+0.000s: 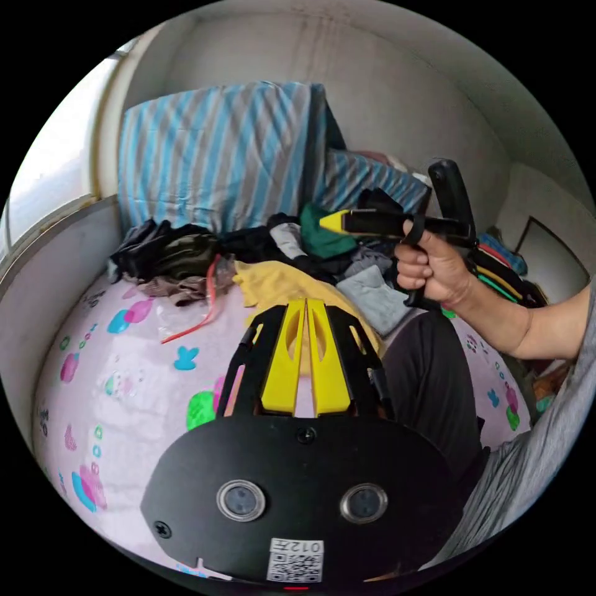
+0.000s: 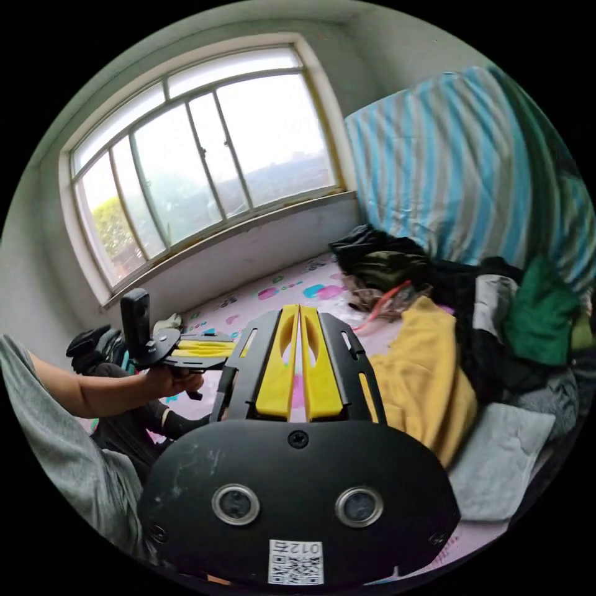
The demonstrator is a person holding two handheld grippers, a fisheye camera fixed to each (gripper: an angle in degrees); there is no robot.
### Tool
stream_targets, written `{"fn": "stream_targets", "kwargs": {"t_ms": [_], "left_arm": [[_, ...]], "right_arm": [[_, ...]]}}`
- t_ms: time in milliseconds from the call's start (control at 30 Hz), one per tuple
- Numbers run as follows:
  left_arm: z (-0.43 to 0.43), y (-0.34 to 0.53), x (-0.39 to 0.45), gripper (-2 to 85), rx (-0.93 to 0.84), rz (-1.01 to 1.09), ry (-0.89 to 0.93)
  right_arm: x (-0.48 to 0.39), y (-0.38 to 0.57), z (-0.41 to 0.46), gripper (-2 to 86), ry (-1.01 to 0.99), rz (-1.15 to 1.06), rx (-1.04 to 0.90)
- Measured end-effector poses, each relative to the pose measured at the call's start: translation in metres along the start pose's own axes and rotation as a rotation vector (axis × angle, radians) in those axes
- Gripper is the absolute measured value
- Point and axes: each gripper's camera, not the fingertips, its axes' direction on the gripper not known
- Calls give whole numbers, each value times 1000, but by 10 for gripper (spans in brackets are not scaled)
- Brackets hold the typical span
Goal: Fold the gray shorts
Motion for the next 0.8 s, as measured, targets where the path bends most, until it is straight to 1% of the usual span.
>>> {"fn": "stream_targets", "kwargs": {"t_ms": [33,67,100,167,200,267,300,333,367,400,467,567,600,667,700,733,800], "left_arm": [[37,-21,17,9,-40,43,42],[54,-31,25,10,-58,64,62],[87,-48,42,10,-85,101,100],[133,-69,66,10,-117,152,164],[162,-80,81,11,-139,170,202],[204,-94,100,14,-176,174,254],[229,-100,111,16,-197,173,290],[254,-105,122,19,-221,167,322],[265,-107,127,21,-233,164,334],[286,-110,138,26,-253,169,350],[315,-113,153,37,-287,184,357],[352,-114,176,59,-341,231,351],[362,-113,185,68,-355,265,341],[373,-109,197,83,-372,313,308],[378,-106,204,93,-377,341,292],[382,-103,209,103,-382,361,273],[387,-101,216,117,-386,377,241]], "right_arm": [[41,10,-41,-6,57,54,41],[83,25,-81,-5,123,128,81],[104,34,-100,-4,159,168,99],[183,85,-165,4,324,352,146],[201,101,-180,11,372,408,153],[263,175,-235,46,566,680,192],[276,193,-247,56,613,744,196],[297,228,-271,70,700,869,208],[317,260,-292,84,736,993,225],[327,274,-301,90,726,1048,234],[361,317,-326,107,638,1215,275],[388,340,-342,107,599,1300,297],[393,343,-344,106,587,1313,298],[411,350,-348,64,476,1328,339],[414,350,-349,53,453,1331,354],[415,347,-355,38,456,1336,381],[412,333,-363,25,442,1274,407]]}}
